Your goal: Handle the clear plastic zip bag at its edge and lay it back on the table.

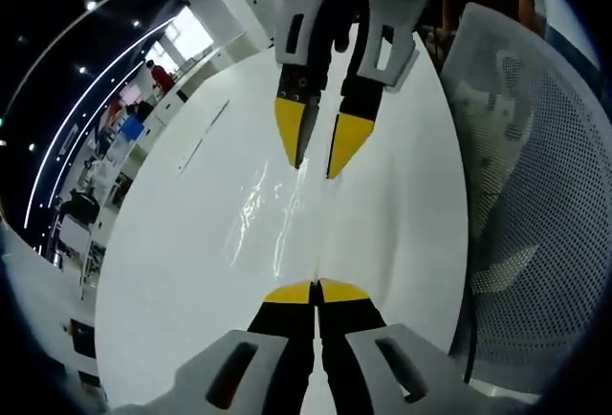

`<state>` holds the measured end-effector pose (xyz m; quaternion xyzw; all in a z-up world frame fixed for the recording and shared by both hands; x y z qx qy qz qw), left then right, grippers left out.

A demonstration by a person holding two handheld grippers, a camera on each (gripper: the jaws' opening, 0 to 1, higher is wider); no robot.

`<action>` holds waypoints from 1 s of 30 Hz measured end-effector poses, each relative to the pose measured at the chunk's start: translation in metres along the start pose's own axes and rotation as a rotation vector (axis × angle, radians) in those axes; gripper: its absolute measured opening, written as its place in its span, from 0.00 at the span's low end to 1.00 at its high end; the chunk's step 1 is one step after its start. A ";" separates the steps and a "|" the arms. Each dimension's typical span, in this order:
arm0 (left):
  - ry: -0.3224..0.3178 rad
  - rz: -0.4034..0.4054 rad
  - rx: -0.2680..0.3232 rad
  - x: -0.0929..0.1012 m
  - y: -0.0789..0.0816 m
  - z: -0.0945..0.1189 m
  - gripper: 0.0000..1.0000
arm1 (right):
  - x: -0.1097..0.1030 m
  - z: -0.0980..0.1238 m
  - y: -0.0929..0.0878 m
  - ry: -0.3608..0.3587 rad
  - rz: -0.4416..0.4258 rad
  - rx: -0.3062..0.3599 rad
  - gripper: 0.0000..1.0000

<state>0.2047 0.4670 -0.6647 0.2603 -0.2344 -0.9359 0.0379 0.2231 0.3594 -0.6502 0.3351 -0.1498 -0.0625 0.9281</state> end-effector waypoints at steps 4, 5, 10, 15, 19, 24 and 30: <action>-0.003 -0.001 0.000 0.003 0.001 0.002 0.00 | -0.003 -0.003 -0.002 0.011 0.002 -0.010 0.08; -0.003 0.004 0.002 0.003 0.001 0.003 0.00 | -0.004 -0.005 -0.006 0.016 0.014 -0.025 0.08; -0.001 0.002 0.005 0.003 0.005 0.006 0.00 | -0.013 -0.011 -0.015 0.033 0.029 -0.064 0.07; 0.016 0.034 0.014 0.000 0.009 0.009 0.00 | -0.018 -0.014 -0.019 0.054 0.047 -0.088 0.00; 0.028 0.058 0.021 0.001 0.012 0.011 0.00 | -0.013 -0.013 -0.019 0.047 0.018 -0.086 0.00; 0.039 0.069 0.025 0.000 0.012 0.013 0.00 | -0.005 -0.010 -0.015 0.027 -0.027 -0.067 0.00; 0.050 0.099 0.036 -0.002 0.012 0.014 0.00 | -0.001 -0.006 -0.012 0.009 -0.064 -0.049 0.00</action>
Point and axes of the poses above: the point that each gripper's makers call its tool centre point, and the gripper's own axes: z roughly backward along the fingers, x roughly to its right, y roughly out of its top, the point moved 5 cm from there along z, roughly backward along the fingers, and after that the axes turned 11 degrees about -z, right-handed, at the moved point
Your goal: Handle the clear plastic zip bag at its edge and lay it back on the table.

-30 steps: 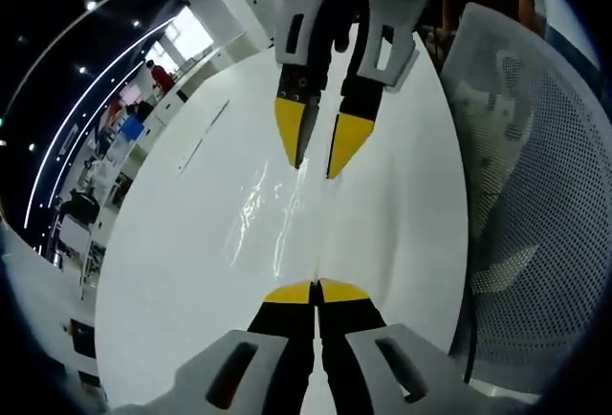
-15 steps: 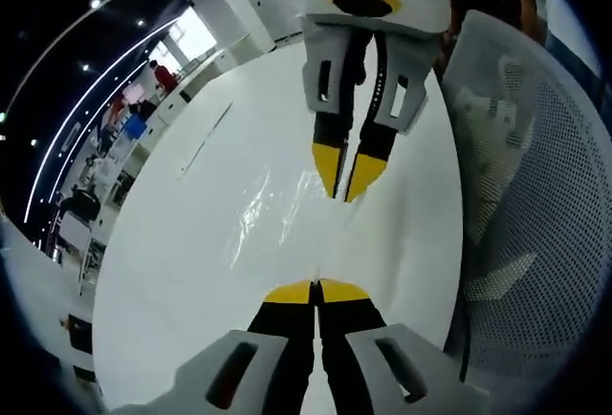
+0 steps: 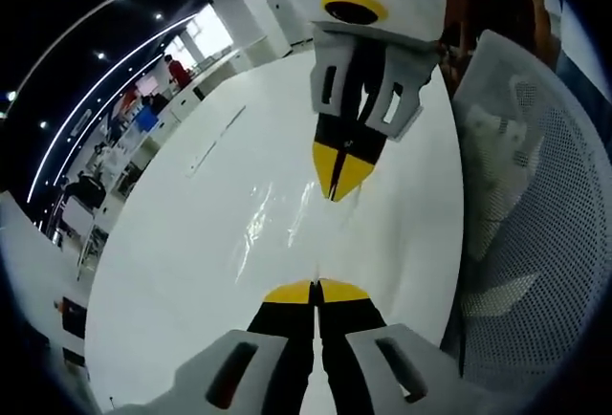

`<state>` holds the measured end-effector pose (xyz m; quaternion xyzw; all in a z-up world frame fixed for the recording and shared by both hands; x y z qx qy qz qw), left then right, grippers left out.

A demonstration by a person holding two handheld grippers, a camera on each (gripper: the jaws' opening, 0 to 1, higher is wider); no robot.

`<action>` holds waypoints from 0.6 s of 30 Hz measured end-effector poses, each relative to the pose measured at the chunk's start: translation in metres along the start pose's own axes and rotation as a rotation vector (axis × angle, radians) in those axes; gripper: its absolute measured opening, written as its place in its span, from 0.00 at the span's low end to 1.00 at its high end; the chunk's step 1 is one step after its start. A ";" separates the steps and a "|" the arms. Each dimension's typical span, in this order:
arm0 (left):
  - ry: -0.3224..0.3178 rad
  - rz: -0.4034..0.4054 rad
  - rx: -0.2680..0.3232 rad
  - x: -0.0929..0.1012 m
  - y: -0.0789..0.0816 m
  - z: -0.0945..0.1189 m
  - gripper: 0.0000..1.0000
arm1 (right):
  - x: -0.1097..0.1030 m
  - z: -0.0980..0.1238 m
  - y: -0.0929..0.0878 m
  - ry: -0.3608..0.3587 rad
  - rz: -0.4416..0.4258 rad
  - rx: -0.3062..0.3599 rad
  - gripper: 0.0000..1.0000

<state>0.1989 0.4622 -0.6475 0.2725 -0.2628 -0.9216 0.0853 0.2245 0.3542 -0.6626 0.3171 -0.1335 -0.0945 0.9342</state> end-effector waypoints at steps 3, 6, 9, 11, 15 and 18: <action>0.007 0.007 0.004 -0.001 0.002 0.002 0.00 | 0.000 0.001 0.000 -0.004 -0.008 0.003 0.00; 0.017 0.016 0.005 -0.001 0.003 0.004 0.00 | 0.000 0.002 0.001 -0.004 -0.027 0.007 0.00; 0.054 0.017 0.003 -0.005 0.003 0.007 0.07 | 0.000 0.004 0.000 -0.009 -0.030 0.002 0.00; 0.101 0.028 0.014 -0.010 0.006 0.014 0.18 | 0.002 0.008 0.000 -0.014 -0.042 0.002 0.00; 0.132 0.067 0.056 -0.012 0.016 0.025 0.23 | 0.008 0.014 -0.002 -0.031 -0.090 0.009 0.00; 0.162 0.047 0.095 -0.009 0.031 0.034 0.20 | 0.013 0.017 -0.002 -0.041 -0.127 0.017 0.00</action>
Point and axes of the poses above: the point that each gripper's makers call its tool centre point, and the gripper's own axes: z roughly backward along the fingers, x roughly to its right, y roughly out of its top, the point moved 5 cm from there along z, roughly backward along the fingers, and after that the axes turned 11 degrees about -z, right-handed, at the moved point
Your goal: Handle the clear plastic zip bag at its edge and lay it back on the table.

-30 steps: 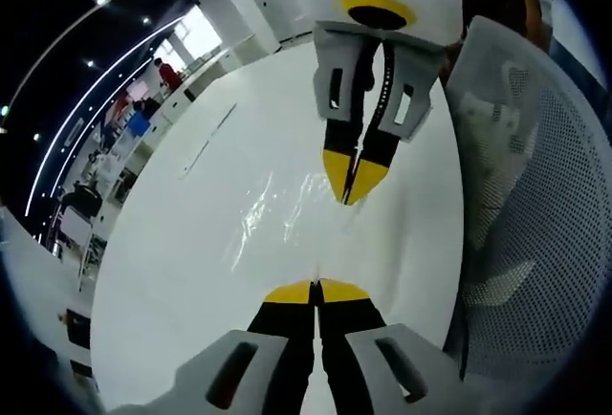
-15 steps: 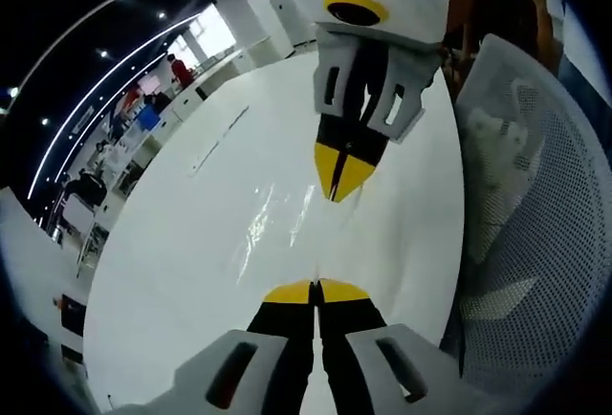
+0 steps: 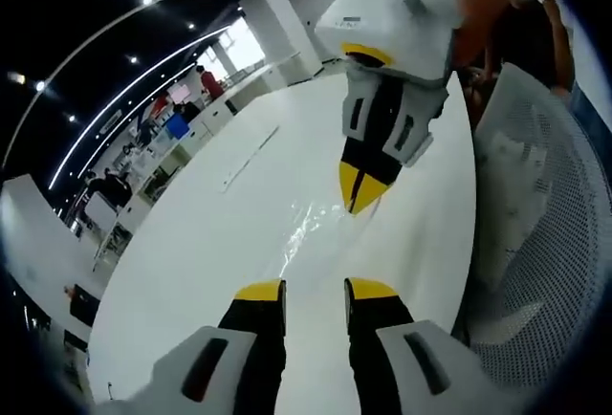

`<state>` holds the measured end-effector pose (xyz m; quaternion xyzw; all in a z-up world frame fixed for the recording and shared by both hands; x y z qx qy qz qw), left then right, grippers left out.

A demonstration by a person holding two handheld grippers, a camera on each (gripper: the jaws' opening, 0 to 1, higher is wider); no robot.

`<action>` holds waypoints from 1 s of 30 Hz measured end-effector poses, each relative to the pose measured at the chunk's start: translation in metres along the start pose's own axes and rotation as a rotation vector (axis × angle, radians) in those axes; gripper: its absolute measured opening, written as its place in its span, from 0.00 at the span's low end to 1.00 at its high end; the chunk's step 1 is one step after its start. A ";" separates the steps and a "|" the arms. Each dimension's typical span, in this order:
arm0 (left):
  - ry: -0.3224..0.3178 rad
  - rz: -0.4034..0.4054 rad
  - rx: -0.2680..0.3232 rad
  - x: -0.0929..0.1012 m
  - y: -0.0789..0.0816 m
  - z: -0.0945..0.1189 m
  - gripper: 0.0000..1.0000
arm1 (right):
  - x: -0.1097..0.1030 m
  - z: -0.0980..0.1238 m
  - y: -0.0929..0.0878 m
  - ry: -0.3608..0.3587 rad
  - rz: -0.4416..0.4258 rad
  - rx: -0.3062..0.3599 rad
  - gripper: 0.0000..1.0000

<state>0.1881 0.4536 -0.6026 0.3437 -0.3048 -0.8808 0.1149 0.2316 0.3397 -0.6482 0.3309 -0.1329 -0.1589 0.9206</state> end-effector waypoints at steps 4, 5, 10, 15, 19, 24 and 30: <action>-0.006 -0.060 0.045 0.008 0.017 0.001 0.16 | 0.002 0.001 0.002 -0.002 -0.004 0.006 0.00; -0.025 -0.069 0.053 0.011 0.020 -0.002 0.16 | 0.003 0.001 0.003 -0.001 -0.003 0.007 0.00; -0.064 -0.135 0.044 0.023 0.026 -0.019 0.17 | 0.003 -0.001 0.005 0.007 0.015 0.003 0.00; -0.075 -0.136 0.050 0.024 0.029 -0.026 0.17 | 0.004 -0.001 0.005 0.012 0.029 -0.003 0.00; -0.080 -0.150 0.045 0.023 0.029 -0.031 0.16 | 0.004 0.000 0.003 0.016 0.035 -0.010 0.00; -0.098 -0.163 0.045 0.022 0.030 -0.039 0.16 | 0.003 0.001 0.000 0.019 0.052 -0.023 0.00; -0.130 -0.224 0.007 0.030 0.024 -0.050 0.16 | 0.003 0.002 0.001 0.017 0.050 -0.022 0.00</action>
Point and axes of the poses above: the point that each gripper's makers call its tool centre point, and the gripper's own axes: z roughly backward along the fingers, x roughly to its right, y roughly out of its top, the point moved 5 cm from there along z, roughly backward along the fingers, and after that the axes turned 11 degrees about -z, right-handed, at the moved point
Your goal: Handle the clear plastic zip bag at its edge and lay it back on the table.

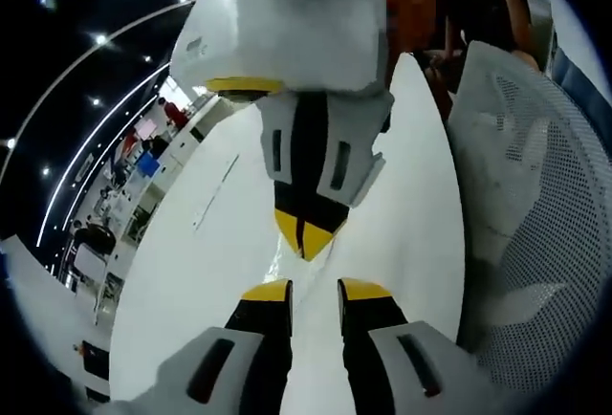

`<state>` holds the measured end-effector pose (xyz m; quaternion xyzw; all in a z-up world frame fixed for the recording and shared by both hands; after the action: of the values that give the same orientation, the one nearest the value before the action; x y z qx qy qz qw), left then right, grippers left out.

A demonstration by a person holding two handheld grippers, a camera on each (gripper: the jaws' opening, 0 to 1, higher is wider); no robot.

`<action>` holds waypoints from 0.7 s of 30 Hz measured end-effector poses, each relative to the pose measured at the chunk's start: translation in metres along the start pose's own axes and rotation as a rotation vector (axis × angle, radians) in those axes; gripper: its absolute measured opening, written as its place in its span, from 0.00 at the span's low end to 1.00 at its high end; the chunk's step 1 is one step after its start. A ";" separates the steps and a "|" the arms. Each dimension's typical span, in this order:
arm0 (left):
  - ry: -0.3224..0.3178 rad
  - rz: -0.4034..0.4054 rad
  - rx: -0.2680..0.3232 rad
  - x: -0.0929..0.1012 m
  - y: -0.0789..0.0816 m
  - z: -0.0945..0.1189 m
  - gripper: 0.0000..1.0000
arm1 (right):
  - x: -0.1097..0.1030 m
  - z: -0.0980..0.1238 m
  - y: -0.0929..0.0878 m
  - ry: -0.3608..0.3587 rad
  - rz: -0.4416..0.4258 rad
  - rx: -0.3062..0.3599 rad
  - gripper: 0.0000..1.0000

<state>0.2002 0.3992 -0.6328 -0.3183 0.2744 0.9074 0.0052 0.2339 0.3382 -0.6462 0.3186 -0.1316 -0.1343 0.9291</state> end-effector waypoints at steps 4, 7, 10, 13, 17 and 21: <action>-0.014 -0.031 -0.017 0.004 -0.002 -0.006 0.11 | 0.001 0.001 0.001 -0.003 -0.007 0.003 0.00; -0.015 0.008 -0.011 0.005 -0.001 -0.007 0.02 | 0.000 0.002 0.001 -0.002 -0.011 0.003 0.00; -0.013 0.016 -0.015 0.004 0.000 -0.006 0.00 | -0.002 0.003 0.000 0.000 -0.009 0.002 0.00; -0.016 0.014 -0.020 0.007 -0.001 -0.006 0.00 | -0.002 0.003 -0.001 -0.002 -0.013 0.003 0.00; -0.030 0.004 -0.023 0.012 -0.001 -0.007 0.00 | -0.002 0.003 -0.001 -0.006 -0.012 0.002 0.00; -0.048 -0.009 -0.026 0.018 0.000 -0.009 0.00 | 0.005 0.003 0.001 -0.030 -0.025 0.004 0.00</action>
<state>0.1907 0.3922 -0.6492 -0.2976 0.2612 0.9182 0.0116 0.2378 0.3357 -0.6425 0.3198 -0.1419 -0.1506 0.9246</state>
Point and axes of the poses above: the point that each gripper's makers call its tool centre point, and the gripper's own axes: z roughly backward along the fingers, x roughly to its right, y roughly out of its top, the point moved 5 cm from there along z, roughly backward along the fingers, and after that the axes turned 11 degrees about -z, right-handed, at the moved point
